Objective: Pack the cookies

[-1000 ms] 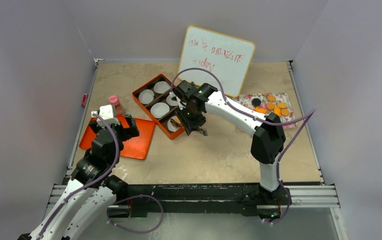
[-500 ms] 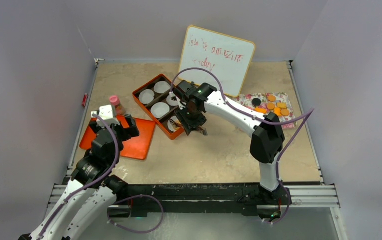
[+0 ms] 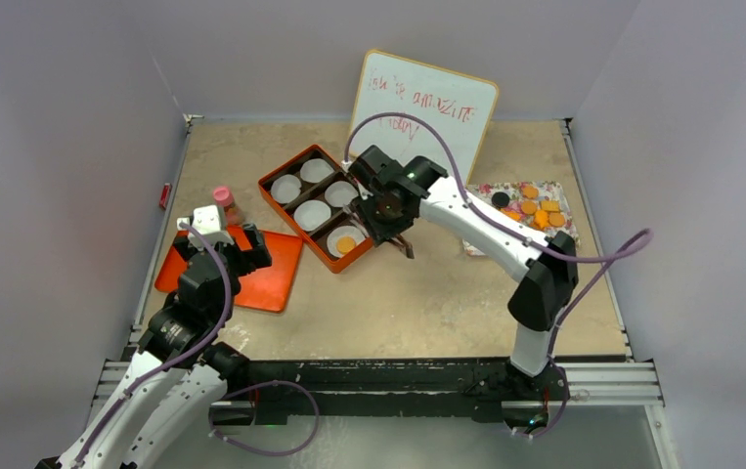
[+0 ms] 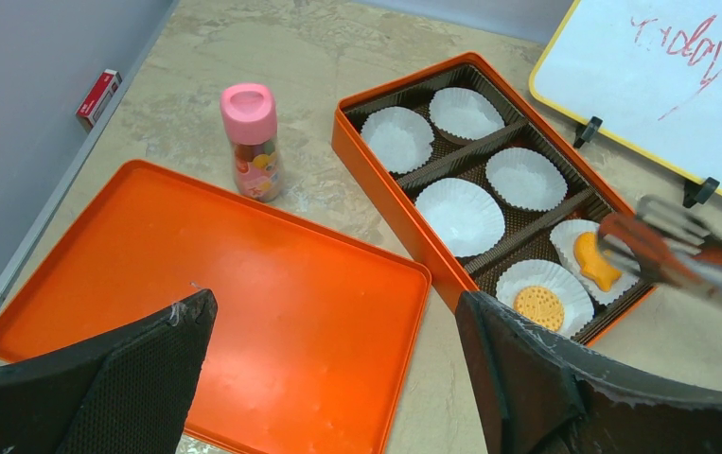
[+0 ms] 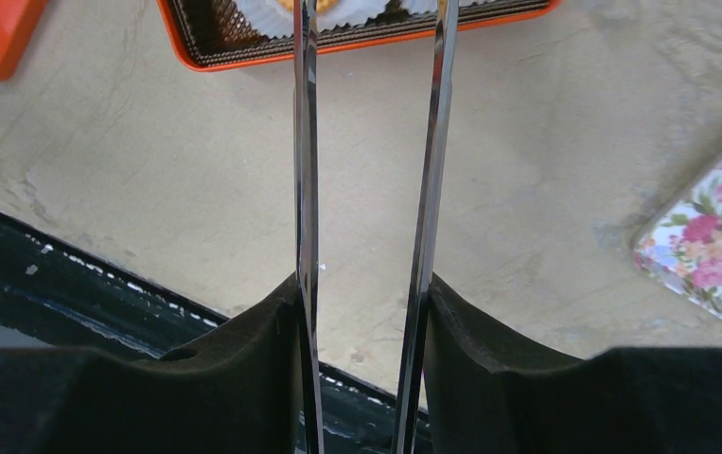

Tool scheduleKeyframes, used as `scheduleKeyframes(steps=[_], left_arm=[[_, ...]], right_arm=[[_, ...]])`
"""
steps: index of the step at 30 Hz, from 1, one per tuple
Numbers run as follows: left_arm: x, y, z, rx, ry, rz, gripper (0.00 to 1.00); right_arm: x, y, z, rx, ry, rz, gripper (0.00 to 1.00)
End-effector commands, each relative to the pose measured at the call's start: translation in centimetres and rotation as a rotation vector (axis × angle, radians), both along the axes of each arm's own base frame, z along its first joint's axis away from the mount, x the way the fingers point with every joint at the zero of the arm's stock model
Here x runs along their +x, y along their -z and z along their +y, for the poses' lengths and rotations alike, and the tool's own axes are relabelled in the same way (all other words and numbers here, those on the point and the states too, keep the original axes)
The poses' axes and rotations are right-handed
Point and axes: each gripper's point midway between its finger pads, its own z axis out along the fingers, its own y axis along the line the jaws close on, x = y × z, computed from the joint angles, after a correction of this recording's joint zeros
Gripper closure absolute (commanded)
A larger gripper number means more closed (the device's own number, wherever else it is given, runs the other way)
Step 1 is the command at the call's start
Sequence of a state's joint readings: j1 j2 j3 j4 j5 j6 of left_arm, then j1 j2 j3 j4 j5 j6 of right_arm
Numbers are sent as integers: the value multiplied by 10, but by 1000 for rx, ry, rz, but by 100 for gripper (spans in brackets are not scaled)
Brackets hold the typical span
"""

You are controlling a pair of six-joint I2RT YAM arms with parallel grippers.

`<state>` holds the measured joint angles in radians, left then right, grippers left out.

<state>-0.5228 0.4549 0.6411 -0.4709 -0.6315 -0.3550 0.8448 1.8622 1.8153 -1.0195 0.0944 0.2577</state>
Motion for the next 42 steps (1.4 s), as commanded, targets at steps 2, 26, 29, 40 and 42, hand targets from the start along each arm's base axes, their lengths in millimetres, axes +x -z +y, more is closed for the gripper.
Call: scheduleKeyframes(steps=[2,26,29,40,42], left_arm=[[3,-5,-1,-7,5,-29,3],[5,-3,-7,-9,31,-21,3],[5,-3,-6,-8,30,-22,3],[4,-4,-5,-9,27,-26,3],[4,-4,-5,-8,27,-25,3]], right_arm=[[5,-33,-37,-19,94,-104,55],[-3,8,-203,-139,555,-49,54],[-4,18,-215,-143,593,-32,54],[1,44,-235,-146,657,16,50],[3,48,-236,-147,660,26,50]])
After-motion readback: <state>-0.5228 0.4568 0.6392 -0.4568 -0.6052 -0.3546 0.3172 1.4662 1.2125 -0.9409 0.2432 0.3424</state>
